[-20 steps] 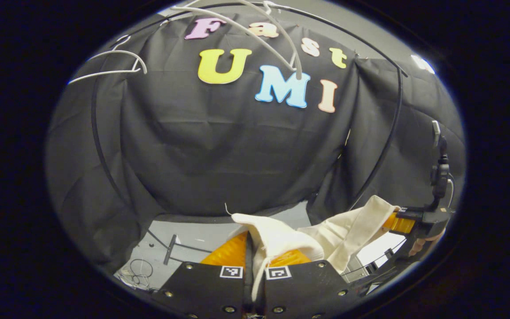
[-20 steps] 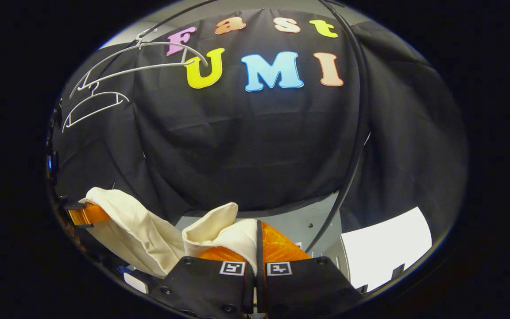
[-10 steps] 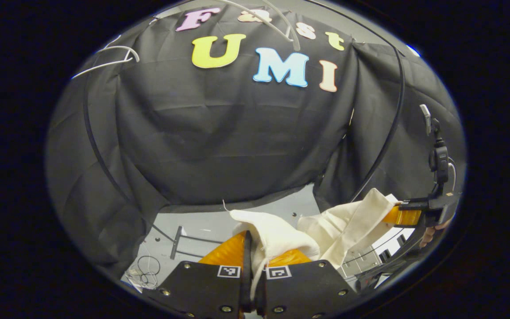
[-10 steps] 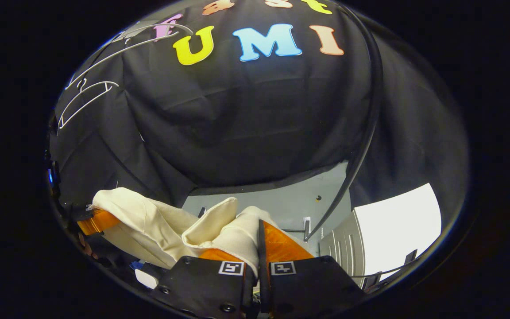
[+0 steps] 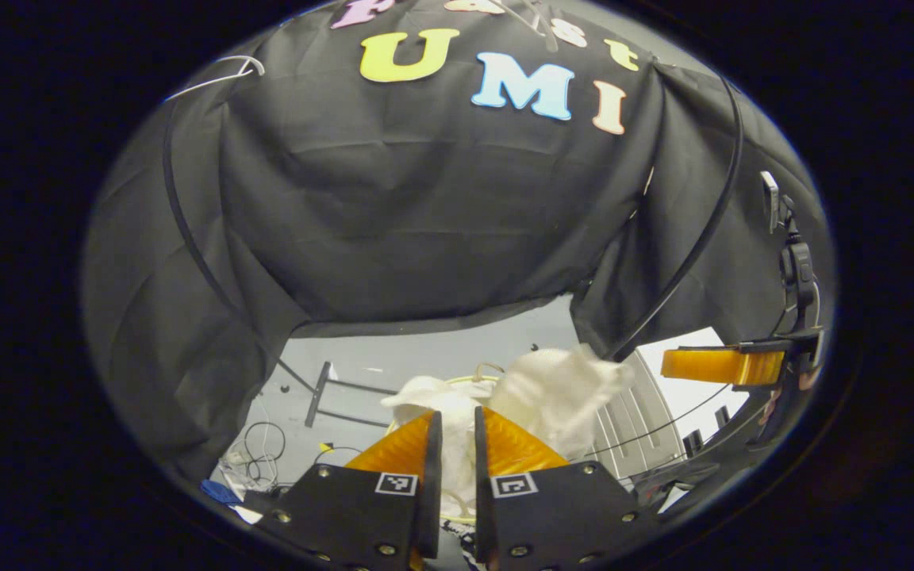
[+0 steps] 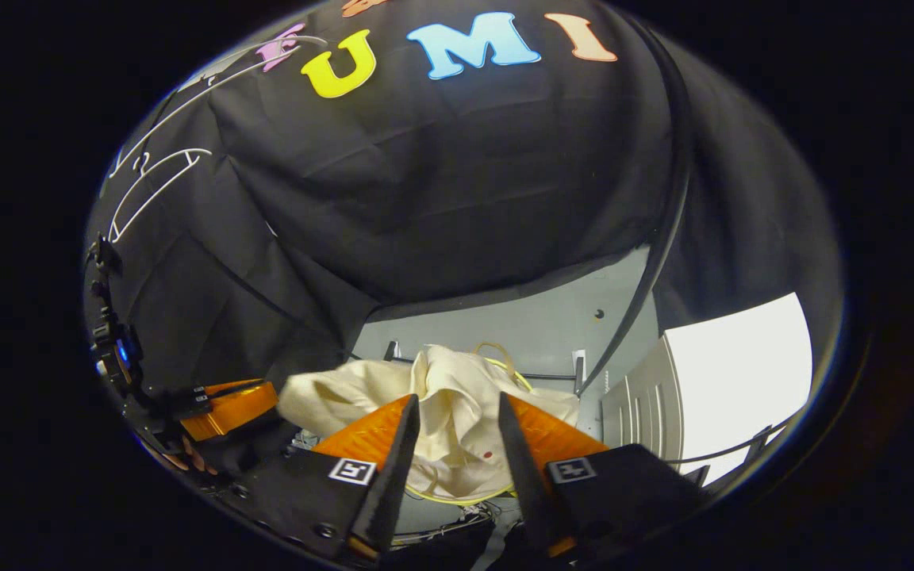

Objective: Grasp the clothes on the hanger with both hands and then place them into the laundry hamper below.

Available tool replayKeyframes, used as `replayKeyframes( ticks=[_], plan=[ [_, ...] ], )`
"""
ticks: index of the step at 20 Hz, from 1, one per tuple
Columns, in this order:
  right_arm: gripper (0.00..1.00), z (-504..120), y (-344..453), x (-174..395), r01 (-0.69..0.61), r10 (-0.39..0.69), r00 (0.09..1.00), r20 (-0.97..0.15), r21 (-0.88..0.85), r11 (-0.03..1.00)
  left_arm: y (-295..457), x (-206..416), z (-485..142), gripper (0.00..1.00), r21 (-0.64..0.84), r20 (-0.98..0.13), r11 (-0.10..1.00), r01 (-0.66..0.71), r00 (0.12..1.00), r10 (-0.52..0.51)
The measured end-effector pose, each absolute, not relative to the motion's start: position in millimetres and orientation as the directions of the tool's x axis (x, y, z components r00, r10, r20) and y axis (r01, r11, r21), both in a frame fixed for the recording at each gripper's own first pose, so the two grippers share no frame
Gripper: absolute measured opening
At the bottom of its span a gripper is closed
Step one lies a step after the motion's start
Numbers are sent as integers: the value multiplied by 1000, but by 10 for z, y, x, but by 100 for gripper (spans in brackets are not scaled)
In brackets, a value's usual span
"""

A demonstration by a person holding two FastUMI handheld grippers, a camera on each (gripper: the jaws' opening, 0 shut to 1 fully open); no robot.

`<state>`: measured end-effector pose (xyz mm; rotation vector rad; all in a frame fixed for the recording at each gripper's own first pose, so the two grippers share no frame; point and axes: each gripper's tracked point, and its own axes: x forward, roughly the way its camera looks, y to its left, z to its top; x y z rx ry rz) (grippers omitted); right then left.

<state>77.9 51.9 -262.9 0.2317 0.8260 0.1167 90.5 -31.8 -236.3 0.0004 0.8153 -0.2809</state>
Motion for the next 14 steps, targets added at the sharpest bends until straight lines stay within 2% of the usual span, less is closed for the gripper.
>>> replayKeyframes(
  ticks=[1,2,4,5,10,14],
  plan=[
    [67,-2592,487,735,-15,194,676,-710,250,968,-315,880,-2284,34,-109,-709,965,238,661,-244],
    [82,-2589,462,706,-15,191,682,-706,248,969,-295,885,-2240,49,-106,-703,969,225,672,-233],
    [98,-2548,380,633,-18,184,690,-700,237,971,-200,876,-2214,79,-79,-695,979,189,694,-190],
    [98,-2562,337,592,-20,176,697,-695,226,974,-154,850,-2188,94,-64,-691,983,174,702,-170],
    [98,-2418,130,429,-45,156,736,-658,182,982,-72,569,-1900,96,-33,-666,994,108,739,-103],
    [98,-2142,25,338,-74,153,789,-595,155,985,-117,335,-1498,94,0,-610,997,82,789,-64]
  ],
)
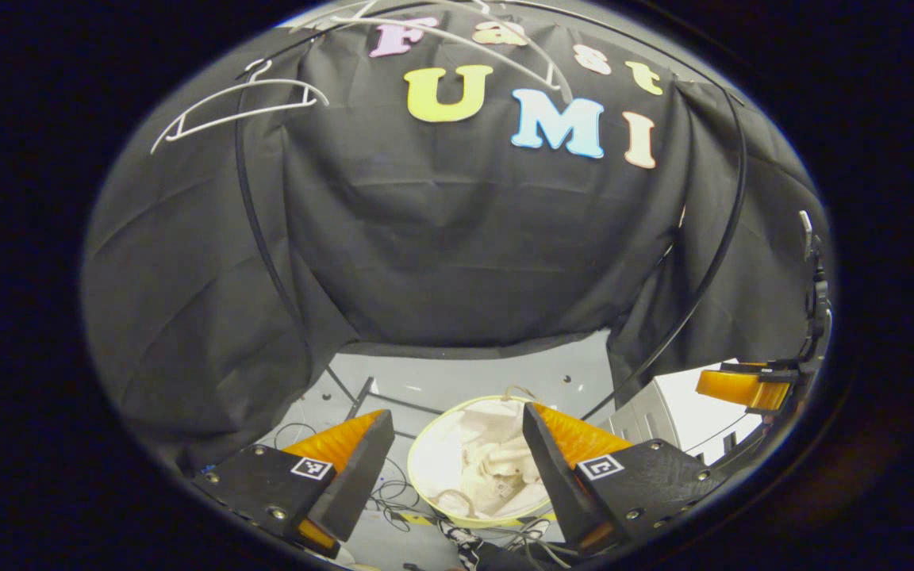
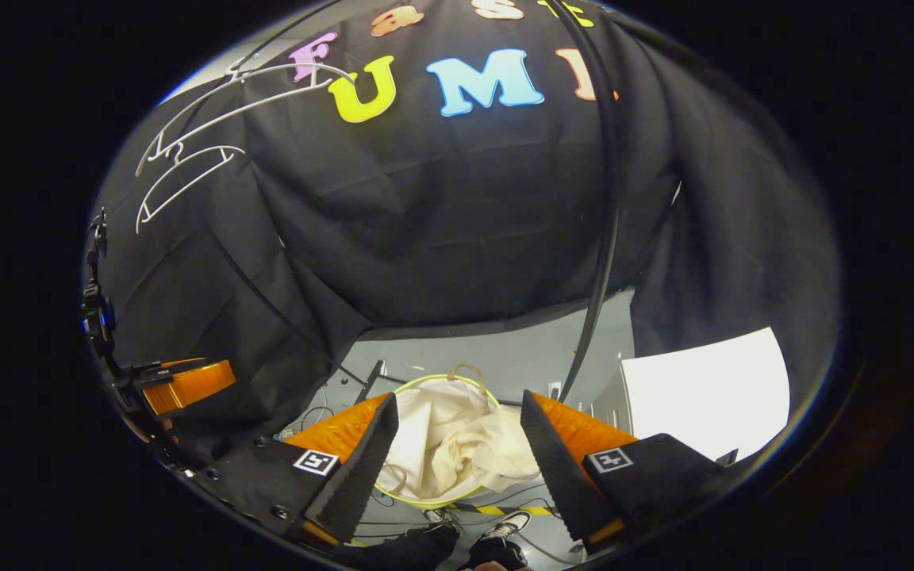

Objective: Grasp the clothes on the hanger with both hands and then place them into the laundry hamper below.

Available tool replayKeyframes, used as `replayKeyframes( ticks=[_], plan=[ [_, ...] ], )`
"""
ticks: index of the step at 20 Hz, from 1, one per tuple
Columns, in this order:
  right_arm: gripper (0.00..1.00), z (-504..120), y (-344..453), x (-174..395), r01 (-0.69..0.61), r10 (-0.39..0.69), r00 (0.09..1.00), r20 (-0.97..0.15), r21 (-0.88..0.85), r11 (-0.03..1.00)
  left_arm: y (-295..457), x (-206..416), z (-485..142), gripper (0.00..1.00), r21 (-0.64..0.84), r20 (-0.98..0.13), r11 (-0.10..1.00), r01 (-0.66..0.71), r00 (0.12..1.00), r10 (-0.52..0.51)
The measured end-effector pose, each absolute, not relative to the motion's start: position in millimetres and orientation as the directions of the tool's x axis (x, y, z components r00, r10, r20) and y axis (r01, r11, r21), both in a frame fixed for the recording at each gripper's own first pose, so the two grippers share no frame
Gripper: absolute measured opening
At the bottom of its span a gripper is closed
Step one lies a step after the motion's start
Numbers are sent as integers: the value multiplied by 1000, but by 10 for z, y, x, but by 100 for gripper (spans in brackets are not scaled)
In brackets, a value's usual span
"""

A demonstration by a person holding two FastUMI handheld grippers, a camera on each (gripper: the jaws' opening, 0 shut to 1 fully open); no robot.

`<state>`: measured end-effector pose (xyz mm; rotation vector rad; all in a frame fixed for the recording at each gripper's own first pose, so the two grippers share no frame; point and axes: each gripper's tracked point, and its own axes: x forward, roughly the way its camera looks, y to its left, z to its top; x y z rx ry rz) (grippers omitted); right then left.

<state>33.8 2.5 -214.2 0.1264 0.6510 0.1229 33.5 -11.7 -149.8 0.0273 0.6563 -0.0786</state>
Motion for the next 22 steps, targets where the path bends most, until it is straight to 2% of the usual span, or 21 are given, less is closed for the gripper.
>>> replayKeyframes(
  ticks=[7,13,17,19,22],
  plan=[
    [98,-1322,-173,420,-29,60,910,-410,82,996,-207,239,-373,94,138,-408,984,115,912,-49],
    [98,-549,-214,404,69,-62,985,-158,39,997,-242,284,839,94,39,-168,990,135,978,-127],
    [98,-32,-220,372,80,-79,997,-27,37,996,-120,149,1736,94,-10,54,991,131,990,-131],
    [98,229,-230,312,79,-79,996,51,-4,997,-92,69,1939,93,-2,107,991,132,986,-131],
    [98,461,-302,214,100,-95,988,120,-43,994,-14,-33,1951,93,-13,126,995,103,987,-100]
  ],
)
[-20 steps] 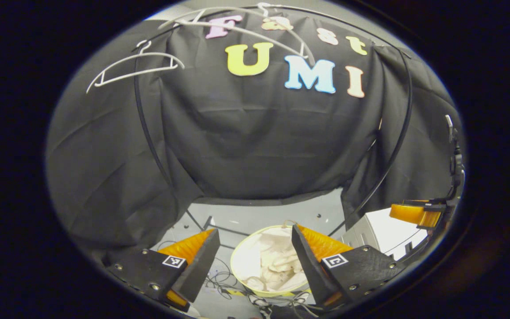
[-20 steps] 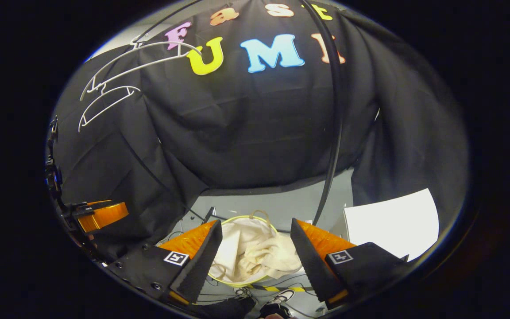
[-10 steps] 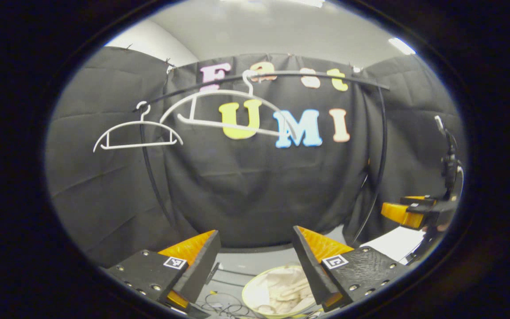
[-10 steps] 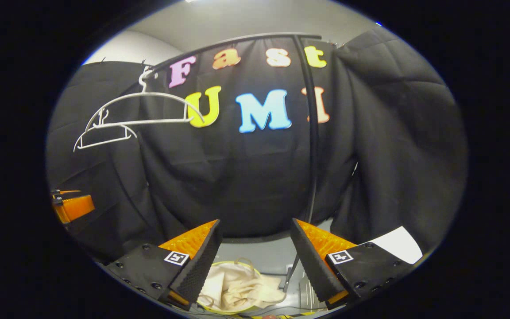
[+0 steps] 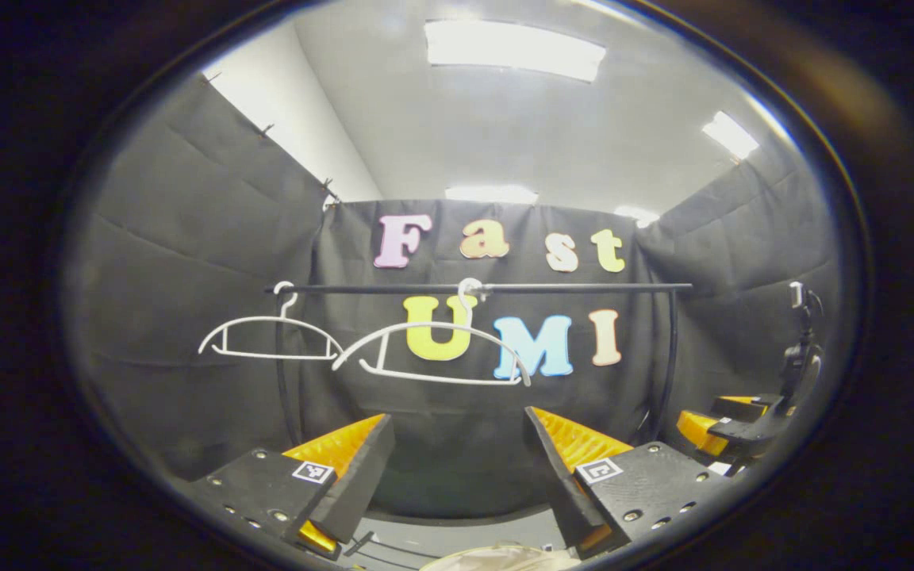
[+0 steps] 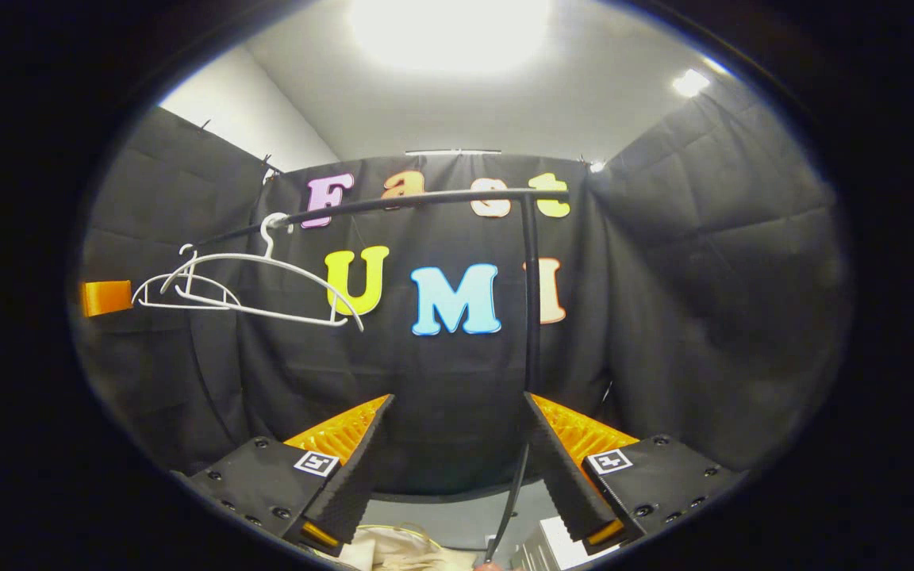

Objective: Grasp the clothes on the hanger with both hands and then place them into the laundry hamper below.

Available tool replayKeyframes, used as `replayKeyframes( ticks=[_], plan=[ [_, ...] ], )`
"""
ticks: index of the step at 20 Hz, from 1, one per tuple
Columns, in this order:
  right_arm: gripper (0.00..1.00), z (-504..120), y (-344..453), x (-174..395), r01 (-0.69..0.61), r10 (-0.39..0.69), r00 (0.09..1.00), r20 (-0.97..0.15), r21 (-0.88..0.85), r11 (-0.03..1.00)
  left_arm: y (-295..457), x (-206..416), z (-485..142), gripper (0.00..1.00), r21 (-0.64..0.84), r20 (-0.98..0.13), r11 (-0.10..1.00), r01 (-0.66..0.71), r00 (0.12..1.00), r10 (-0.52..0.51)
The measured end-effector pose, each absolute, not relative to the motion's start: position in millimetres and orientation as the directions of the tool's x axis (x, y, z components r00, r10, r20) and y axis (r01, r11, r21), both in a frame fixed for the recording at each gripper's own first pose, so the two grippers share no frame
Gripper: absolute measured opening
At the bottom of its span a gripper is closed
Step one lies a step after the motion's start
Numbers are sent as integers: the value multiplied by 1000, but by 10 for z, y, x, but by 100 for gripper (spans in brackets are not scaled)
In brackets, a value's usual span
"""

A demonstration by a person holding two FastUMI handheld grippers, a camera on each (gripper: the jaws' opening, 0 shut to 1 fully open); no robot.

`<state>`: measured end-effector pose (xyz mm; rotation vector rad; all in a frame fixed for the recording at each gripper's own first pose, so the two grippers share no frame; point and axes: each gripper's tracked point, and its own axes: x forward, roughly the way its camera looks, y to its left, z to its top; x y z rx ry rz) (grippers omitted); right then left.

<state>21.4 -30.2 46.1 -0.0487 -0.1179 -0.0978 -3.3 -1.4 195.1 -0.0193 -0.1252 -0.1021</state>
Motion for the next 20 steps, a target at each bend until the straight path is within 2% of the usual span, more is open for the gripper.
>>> replayKeyframes(
  ticks=[2,4,5,9,10,11,12,13,14,15,20],
  plan=[
    [98,497,-293,141,99,-94,988,124,-35,994,-60,-91,1860,93,-46,127,994,98,988,-91],
    [98,323,-351,23,118,-116,990,76,-27,993,57,-201,1733,93,-78,158,997,21,987,-9],
    [94,236,-375,-52,123,-121,991,59,-21,992,81,-239,1649,93,-84,156,996,-5,988,18],
    [94,-71,-428,-242,109,-110,993,-31,-43,993,62,-404,1229,93,-26,52,999,-24,998,25],
    [94,-24,-470,-253,119,-120,992,-22,-57,991,49,-450,1207,93,-15,47,1000,-18,999,18],
    [99,63,-505,-247,130,-130,991,0,-63,990,52,-438,1210,93,-7,47,1000,-13,999,13],
    [99,158,-519,-235,138,-137,990,24,-57,989,54,-414,1204,94,-1,50,1000,-9,999,9],
    [94,219,-506,-213,139,-137,989,48,-42,989,57,-419,1191,94,1,49,1000,-9,999,9],
    [99,284,-483,-188,135,-133,989,67,-23,991,63,-411,1162,94,6,48,1000,-12,999,11],
    [98,309,-468,-176,132,-131,988,81,-5,991,83,-435,1156,94,11,53,1000,-22,998,22],
    [99,321,-446,-106,141,-141,987,81,7,990,151,-535,1197,94,1,65,999,-35,997,34]
  ],
)
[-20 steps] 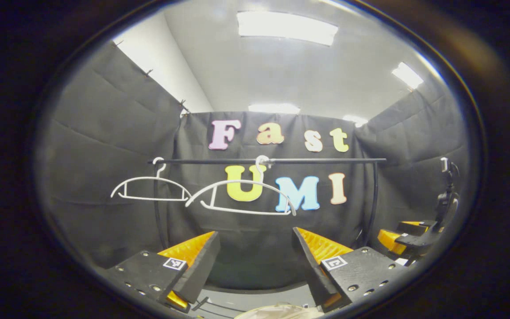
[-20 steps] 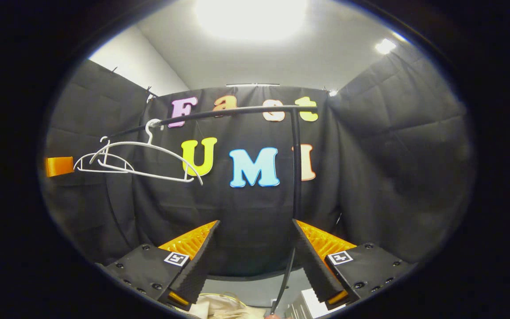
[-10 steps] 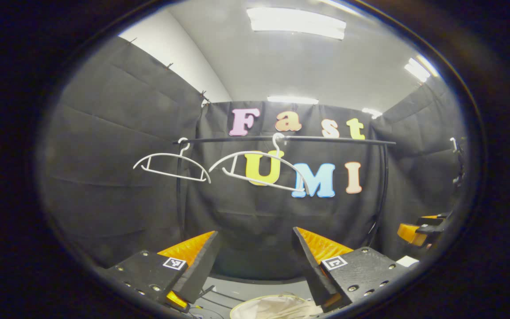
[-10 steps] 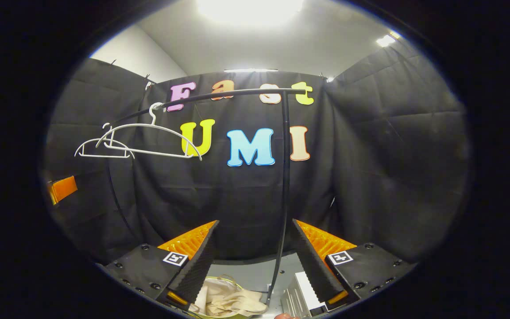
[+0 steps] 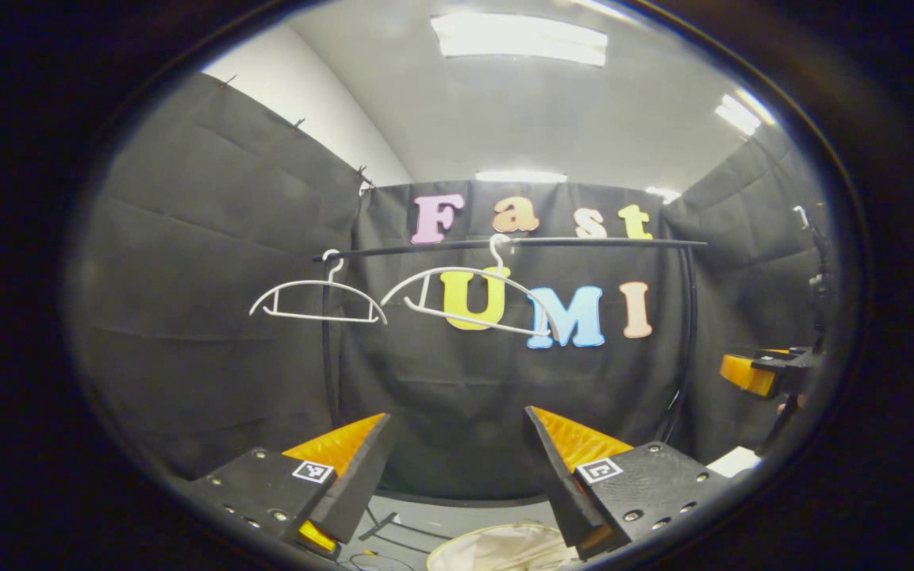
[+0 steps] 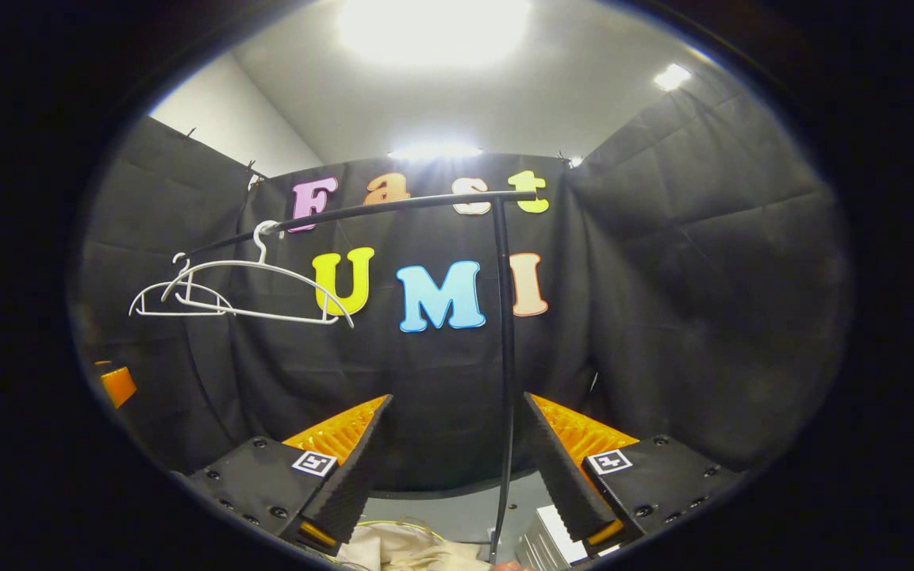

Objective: Grasp the clothes on the hanger with both hands and then place them into the laundry hamper below.

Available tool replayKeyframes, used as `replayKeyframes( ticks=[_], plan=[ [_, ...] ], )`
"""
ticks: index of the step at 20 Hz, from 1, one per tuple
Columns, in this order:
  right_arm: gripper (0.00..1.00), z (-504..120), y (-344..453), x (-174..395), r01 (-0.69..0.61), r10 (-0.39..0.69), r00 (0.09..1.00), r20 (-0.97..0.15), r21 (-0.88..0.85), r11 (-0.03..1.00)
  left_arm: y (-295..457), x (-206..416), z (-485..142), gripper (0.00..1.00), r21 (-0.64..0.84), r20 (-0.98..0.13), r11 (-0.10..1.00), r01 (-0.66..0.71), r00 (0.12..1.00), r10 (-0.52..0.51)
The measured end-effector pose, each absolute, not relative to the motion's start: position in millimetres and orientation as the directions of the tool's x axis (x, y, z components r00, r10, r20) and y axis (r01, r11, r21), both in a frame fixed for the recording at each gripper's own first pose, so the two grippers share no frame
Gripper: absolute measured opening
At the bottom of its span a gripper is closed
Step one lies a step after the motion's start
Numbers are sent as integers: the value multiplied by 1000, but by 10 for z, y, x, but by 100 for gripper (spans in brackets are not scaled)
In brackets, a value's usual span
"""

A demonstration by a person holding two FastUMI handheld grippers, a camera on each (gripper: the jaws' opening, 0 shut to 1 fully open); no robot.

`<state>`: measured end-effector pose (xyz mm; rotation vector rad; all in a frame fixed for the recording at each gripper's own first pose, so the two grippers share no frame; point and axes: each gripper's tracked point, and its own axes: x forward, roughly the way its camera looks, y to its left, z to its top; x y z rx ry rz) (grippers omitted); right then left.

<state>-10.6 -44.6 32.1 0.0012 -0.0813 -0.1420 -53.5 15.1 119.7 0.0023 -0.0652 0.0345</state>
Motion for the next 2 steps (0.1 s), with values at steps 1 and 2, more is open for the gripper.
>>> replayKeyframes(
  ticks=[1,2],
  plan=[
    [99,324,-424,-99,137,-137,987,81,6,991,193,-508,1203,94,-2,70,999,-36,997,36],
    [99,339,-381,-82,122,-122,989,84,12,992,228,-495,1202,93,-3,72,999,-38,997,38]
  ],
)
